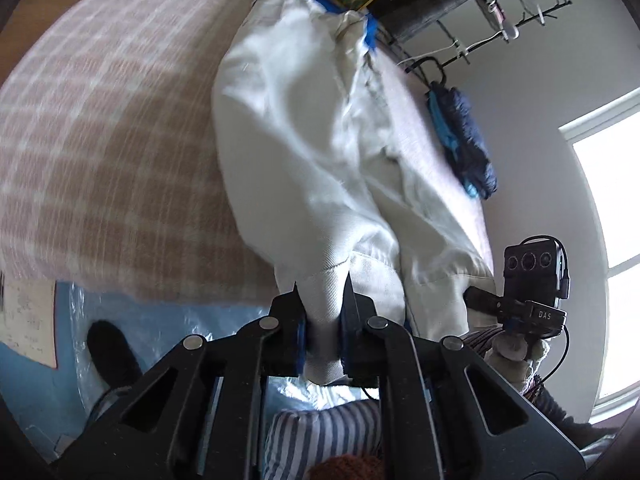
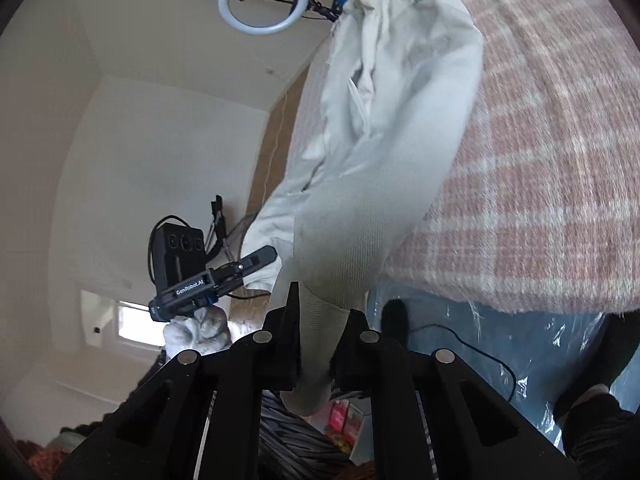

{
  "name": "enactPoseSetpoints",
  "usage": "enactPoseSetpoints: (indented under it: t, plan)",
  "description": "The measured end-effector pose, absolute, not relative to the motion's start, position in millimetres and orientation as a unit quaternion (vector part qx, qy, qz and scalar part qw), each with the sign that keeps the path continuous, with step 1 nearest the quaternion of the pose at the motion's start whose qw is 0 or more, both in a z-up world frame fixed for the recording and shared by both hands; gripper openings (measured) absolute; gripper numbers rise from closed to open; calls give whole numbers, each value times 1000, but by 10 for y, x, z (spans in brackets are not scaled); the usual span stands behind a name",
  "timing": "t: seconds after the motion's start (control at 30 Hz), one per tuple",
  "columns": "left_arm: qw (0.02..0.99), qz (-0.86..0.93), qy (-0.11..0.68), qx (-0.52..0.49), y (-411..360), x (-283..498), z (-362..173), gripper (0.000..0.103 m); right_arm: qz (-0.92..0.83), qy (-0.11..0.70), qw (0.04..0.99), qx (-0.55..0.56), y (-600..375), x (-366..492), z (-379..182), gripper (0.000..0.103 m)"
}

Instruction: Fold large clothes

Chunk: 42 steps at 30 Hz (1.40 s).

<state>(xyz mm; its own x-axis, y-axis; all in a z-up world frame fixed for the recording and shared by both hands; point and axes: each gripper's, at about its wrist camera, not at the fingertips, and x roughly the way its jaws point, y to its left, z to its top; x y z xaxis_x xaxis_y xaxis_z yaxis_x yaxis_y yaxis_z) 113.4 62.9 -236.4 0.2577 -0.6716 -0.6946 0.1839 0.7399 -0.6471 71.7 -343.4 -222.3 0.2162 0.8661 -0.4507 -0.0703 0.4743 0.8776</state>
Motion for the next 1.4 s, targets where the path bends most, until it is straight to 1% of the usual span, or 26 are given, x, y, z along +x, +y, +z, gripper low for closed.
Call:
enactPoseSetpoints:
  t: [0.17,0.33,0.47,0.57,0.67,0.77,0.9,1.0,1.13,1.33,1.37,1.4]
  plan:
    - [785,-288,496,-236,490,1447,-1930,10,352,493,705,369,-3441,1041,-1789,10]
    - [804,-282,459,-252,339,1941,-1617,10,333,468,725,379,-3505,1495,-1507,10]
    - [816,-278,438,-254,222,2429,-1456,10,309,456,732,402,-3598,1993,-1405,10]
    - [817,-277,436,-257,120,2883,-1436,10,286,452,735,416,-3695,2431,-1444,10]
    - [818,-275,437,-255,48,3336,-1503,10,266,452,726,444,-3775,2909,-1608,10]
    - [816,-270,442,-258,9,3746,-1679,10,249,458,723,453,-3787,3331,-1811,10]
    - [806,-258,463,-265,-66,4321,-2050,10,229,474,715,460,-3837,3768,-2141,10]
    - [800,-248,477,-266,-106,4574,-2296,10,215,489,703,469,-3884,3998,-2389,10]
    - [798,-239,483,-269,-92,4750,-2554,10,202,509,682,485,-3920,4178,-2689,10]
    - [802,-237,480,-266,-55,4797,-2625,11,206,515,663,503,-3982,4249,-2814,11]
    - [802,-236,480,-265,-55,4798,-2623,11,208,517,660,504,-3987,4242,-2805,14]
    - [803,-234,481,-262,-55,4800,-2618,12,212,517,658,504,-4001,4236,-2791,21]
